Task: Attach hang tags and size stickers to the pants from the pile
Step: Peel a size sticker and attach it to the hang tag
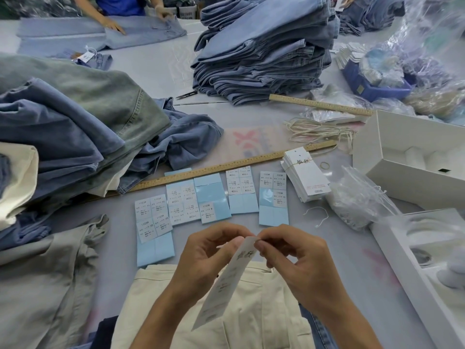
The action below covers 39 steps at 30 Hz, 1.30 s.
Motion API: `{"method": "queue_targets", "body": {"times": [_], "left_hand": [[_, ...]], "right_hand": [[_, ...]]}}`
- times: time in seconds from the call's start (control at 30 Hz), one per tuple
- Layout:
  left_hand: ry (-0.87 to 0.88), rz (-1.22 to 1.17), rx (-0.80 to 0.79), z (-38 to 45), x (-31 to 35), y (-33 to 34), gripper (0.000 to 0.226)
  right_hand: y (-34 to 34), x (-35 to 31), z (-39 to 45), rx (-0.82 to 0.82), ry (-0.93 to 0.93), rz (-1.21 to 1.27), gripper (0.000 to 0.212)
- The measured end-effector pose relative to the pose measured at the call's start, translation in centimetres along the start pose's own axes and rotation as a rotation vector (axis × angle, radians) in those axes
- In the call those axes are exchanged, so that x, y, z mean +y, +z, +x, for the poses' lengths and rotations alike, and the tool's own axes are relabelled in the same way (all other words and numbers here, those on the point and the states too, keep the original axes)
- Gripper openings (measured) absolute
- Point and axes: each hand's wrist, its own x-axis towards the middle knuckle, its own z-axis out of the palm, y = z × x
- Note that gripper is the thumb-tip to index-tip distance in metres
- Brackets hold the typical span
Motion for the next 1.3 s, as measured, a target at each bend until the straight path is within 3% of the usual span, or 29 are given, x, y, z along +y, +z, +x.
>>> {"method": "queue_targets", "body": {"times": [0.17,0.23,0.33,0.5,0.67,0.73,0.83,0.87,0.93,1.03,1.17,1.3], "left_hand": [[0.032,0.054,0.087,0.2,-0.1,-0.2,0.007],[0.054,0.02,0.134,0.5,0.1,-0.5,0.009],[0.091,-0.056,0.193,0.8,0.6,-1.3,0.018],[0.092,-0.106,0.352,1.2,0.6,-3.1,0.014],[0.083,-0.082,0.349,-0.4,-0.1,-3.2,0.018],[0.111,-0.104,0.322,-1.2,0.5,-3.5,0.028],[0.144,-0.098,0.326,-1.7,1.5,-4.5,0.034],[0.147,-0.09,0.331,-1.7,1.8,-4.8,0.034],[0.132,-0.082,0.341,-1.2,1.8,-4.9,0.035],[0.053,-0.064,0.351,-0.4,0.3,-4.4,0.026],[-0.158,-0.056,0.348,-0.4,-2.8,-3.5,0.022],[-0.161,-0.052,0.402,-0.6,-4.4,-3.1,0.022]], "right_hand": [[0.0,-0.1,0.3,-0.02,0.001,0.024,0.014],[-0.1,0.1,0.8,-0.063,0.024,0.026,0.024],[-0.6,1.2,1.8,-0.149,0.077,0.003,0.019],[-2.0,2.5,2.4,-0.085,0.195,0.007,0.024],[-2.8,1.4,-0.4,-0.092,0.252,0.062,0.023],[-3.0,0.2,-2.3,-0.116,0.29,0.156,0.012],[-2.8,-0.9,-4.9,-0.202,0.363,0.258,0.031],[-2.6,-0.9,-5.4,-0.206,0.377,0.277,0.025],[-2.3,-0.2,-5.9,-0.203,0.408,0.302,0.012],[-2.1,1.8,-6.2,-0.104,0.482,0.25,0.029],[-2.3,3.6,-6.5,-0.085,0.549,0.234,0.029],[-2.1,4.8,-6.9,-0.043,0.545,0.239,0.032]]}}
